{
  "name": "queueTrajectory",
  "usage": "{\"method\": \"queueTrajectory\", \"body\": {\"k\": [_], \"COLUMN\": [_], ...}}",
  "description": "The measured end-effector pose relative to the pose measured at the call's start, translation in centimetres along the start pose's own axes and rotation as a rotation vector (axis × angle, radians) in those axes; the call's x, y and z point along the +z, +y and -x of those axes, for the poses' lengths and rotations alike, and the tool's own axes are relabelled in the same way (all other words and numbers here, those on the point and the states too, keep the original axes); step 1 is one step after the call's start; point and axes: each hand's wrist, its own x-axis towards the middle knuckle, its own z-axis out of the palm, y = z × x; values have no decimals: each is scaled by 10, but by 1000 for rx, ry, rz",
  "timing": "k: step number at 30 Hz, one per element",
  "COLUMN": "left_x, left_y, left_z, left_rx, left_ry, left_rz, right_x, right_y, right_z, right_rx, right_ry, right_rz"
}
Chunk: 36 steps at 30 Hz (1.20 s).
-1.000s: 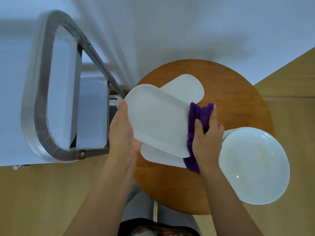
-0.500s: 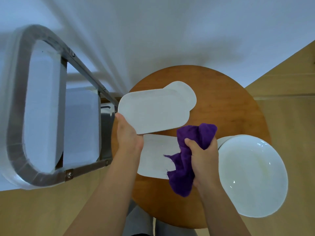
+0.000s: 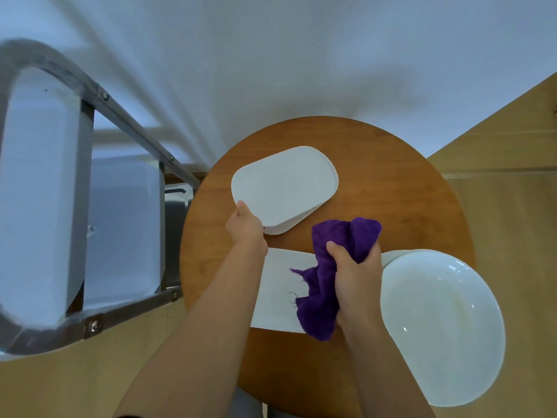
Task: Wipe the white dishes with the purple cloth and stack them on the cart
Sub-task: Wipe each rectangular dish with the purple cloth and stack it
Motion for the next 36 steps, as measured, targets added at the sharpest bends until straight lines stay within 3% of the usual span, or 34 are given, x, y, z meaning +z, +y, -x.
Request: {"method": "queueTrajectory", "body": {"k": [7,11,14,17,21,25,36], "left_x": [-11,-15,-18,-39,-107,-146,-142], "left_y": [-3,0,-2,-2,-14,-25,-29], "left_z": [-32,-41,-44,-39,-24,-14,-6], "left_rx": [355,461,474,617,749,645,730], "left_ry": [-5,-3,-68,-162,-121,-147,-78], "left_rz": [-1056,-1505,-1520,-1407,-1205,-1247,-1310], "right_x": [4,8,9,6,-4,-12,-19], "right_y": [-2,-3,-4,-5,-7,-5,8], "right_z": [-4,-4,-5,-6,-3,3,34], "right_rx": [-6,-31,-30,29,21,10,-171], "right_ry": [-40,-54,-54,-107,-181,-191,-157], "right_rz": [-19,4,17,-49,0,0,243]}}
